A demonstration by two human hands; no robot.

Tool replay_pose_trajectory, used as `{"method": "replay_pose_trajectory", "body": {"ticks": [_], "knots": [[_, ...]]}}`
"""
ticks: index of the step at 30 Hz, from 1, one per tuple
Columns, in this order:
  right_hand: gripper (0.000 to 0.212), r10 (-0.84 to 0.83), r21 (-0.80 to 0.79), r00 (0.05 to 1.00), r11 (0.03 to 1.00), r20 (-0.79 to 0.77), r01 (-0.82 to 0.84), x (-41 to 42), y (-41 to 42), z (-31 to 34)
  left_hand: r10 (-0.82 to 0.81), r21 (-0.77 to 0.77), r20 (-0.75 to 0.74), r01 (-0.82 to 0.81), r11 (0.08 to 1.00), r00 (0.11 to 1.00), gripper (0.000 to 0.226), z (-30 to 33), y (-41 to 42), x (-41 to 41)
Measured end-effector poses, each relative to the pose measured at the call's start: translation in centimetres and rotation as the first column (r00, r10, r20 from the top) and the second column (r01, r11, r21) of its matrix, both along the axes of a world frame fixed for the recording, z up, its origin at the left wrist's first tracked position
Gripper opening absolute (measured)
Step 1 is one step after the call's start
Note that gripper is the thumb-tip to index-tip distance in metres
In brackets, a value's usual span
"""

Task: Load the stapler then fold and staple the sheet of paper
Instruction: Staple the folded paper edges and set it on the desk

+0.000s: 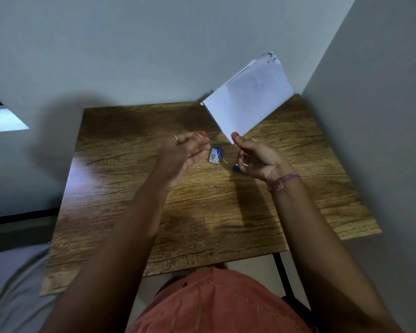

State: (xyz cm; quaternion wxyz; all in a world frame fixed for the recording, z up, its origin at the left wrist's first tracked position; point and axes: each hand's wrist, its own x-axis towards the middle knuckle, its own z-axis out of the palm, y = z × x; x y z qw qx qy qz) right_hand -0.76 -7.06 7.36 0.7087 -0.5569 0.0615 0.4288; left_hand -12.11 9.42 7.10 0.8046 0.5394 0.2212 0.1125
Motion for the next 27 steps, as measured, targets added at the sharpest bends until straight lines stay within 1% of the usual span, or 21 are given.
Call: {"method": "replay_pose_trajectory", "body": {"ticks": [2,4,7,10,14,18,20,22,25,27], "knots": [[0.01,0.015,0.018,1.0,1.0,-0.007,-0.015,-0.6,0.6,0.0,-0.11,0.056,-0.022,0.111,0.992,0.994,0.017,0.0,-1.1,-0.1],[0.009,0.029,0.052,0.999,0.998,-0.021,-0.028,-1.2,1.1,-0.1,-0.127,0.065,-0.002,0.126,0.99,0.992,0.018,0.5,-2.1,0.1],[0.007,0.028,0.092,0.999,0.995,-0.036,-0.024,-1.9,1.6,0.0,-0.073,0.079,0.041,0.07,0.994,0.996,0.023,0.9,-2.5,0.5],[0.015,0.038,0.113,0.999,0.993,0.018,-0.04,-2.1,1.8,0.3,-0.035,0.107,0.055,0.029,0.994,0.998,0.017,1.2,-2.4,0.6],[0.017,0.058,0.135,0.997,0.989,0.046,-0.064,-2.1,1.8,0.4,0.02,0.063,0.034,-0.022,0.998,0.999,0.003,1.4,-2.5,0.5],[0.024,0.078,0.166,0.995,0.982,0.055,-0.086,-2.1,1.6,0.5,0.041,0.031,0.015,-0.041,0.999,0.999,0.006,1.8,-2.9,0.5],[0.021,0.011,0.173,0.999,0.985,0.031,-0.016,-1.3,1.1,0.9,0.058,0.021,0.009,-0.058,0.998,0.998,0.009,1.9,-2.8,0.5],[0.004,-0.099,0.16,0.995,0.983,0.023,0.094,0.0,0.1,1.5,0.073,0.025,0.001,-0.073,0.997,0.997,0.008,2.0,-2.4,0.2],[0.01,-0.209,0.134,0.977,0.97,0.038,0.202,2.2,-1.5,2.4,0.063,0.055,0.0,-0.062,0.997,0.998,0.008,2.0,-2.2,-0.1],[0.005,-0.253,0.127,0.966,0.961,0.05,0.245,3.0,-1.9,3.0,0.047,0.06,0.005,-0.047,0.997,0.999,0.011,2.1,-2.4,0.0]]}}
